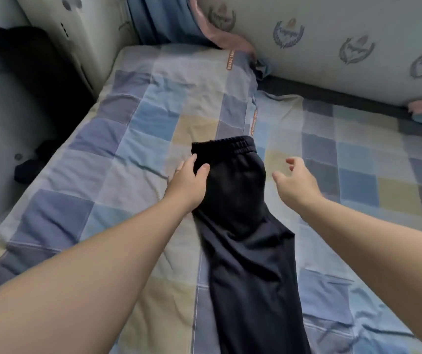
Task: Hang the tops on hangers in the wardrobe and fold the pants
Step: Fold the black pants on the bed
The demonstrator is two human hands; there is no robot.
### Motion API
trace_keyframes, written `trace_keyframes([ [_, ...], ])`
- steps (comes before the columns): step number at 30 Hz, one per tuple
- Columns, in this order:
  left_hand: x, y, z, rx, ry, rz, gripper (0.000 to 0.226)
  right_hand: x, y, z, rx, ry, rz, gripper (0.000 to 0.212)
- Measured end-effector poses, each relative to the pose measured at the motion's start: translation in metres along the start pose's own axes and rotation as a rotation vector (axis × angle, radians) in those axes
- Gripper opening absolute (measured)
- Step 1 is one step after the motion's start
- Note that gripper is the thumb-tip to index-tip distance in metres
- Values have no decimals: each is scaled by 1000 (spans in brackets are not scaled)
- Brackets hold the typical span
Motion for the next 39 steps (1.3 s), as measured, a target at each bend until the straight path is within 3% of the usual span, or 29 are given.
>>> trace_keyframes([
  [6, 47, -21, 78, 151, -140, -271, 62, 31, 36, 71, -190, -151, 430, 63],
  [14, 91, -29, 201, 190, -186, -440, 66, -2, 110, 144, -334, -171, 623, 68],
  [26, 201, -157, 440, -264, -257, -169, 60, 5, 307, 291, -249, -350, 470, 65],
  [31, 243, -229, 500, -424, -277, -135, 63, 51, 391, 342, -101, -461, 267, 61],
  [35, 252, -280, 521, -541, -137, -107, 68, 96, 450, 372, 69, -529, 117, 65],
  [39, 268, -317, 538, -702, -77, 85, 67, 132, 495, 389, 324, -590, -57, 73],
])
Point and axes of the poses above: each hand's wrist, its own z-axis away from the middle knuckle, its own x-axis out of the palm, y = z × x, the point moved 9 cm from there along -z, towards the middle knuckle, and after that the axes turned 2 degrees about z, right-handed, at the moved point
